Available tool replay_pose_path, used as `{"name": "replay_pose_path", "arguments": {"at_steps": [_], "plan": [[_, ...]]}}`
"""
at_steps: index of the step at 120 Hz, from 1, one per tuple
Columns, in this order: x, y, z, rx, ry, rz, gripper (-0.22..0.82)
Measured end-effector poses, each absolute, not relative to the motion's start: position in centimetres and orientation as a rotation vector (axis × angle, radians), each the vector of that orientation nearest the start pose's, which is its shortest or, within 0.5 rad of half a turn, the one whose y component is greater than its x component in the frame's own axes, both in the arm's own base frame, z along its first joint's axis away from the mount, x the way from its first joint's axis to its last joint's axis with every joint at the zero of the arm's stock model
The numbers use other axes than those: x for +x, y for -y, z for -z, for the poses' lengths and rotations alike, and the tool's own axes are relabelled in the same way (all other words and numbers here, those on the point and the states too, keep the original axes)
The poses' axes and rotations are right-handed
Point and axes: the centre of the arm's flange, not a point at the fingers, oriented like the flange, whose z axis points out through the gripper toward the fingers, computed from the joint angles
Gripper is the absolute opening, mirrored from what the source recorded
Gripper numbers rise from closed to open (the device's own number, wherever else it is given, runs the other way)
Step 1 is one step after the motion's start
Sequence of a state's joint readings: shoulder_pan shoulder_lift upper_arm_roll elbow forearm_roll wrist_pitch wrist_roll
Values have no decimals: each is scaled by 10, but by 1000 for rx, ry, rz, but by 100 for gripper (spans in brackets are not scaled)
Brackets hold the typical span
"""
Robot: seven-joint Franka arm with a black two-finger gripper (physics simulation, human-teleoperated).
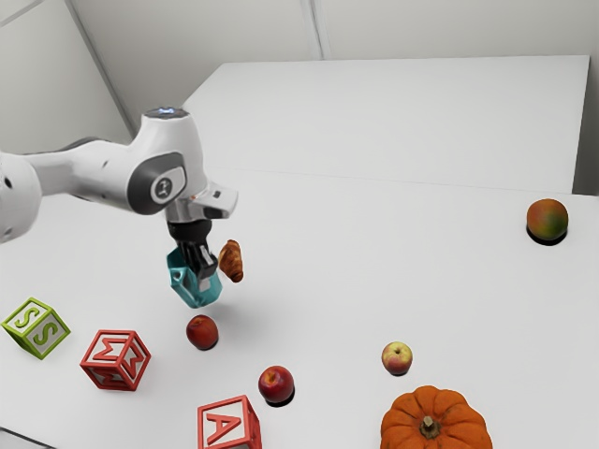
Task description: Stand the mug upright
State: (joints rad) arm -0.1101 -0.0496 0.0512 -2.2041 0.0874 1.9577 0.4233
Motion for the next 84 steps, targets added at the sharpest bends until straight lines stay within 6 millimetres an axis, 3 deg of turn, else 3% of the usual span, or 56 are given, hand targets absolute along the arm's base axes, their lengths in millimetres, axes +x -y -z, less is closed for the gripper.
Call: {"name": "replay_pose_path", "arguments": {"at_steps": [26,84], "plan": [[495,26,-368,-2995,-706,-336,-18],[512,21,-353,-3015,-579,-234,-18]]}}
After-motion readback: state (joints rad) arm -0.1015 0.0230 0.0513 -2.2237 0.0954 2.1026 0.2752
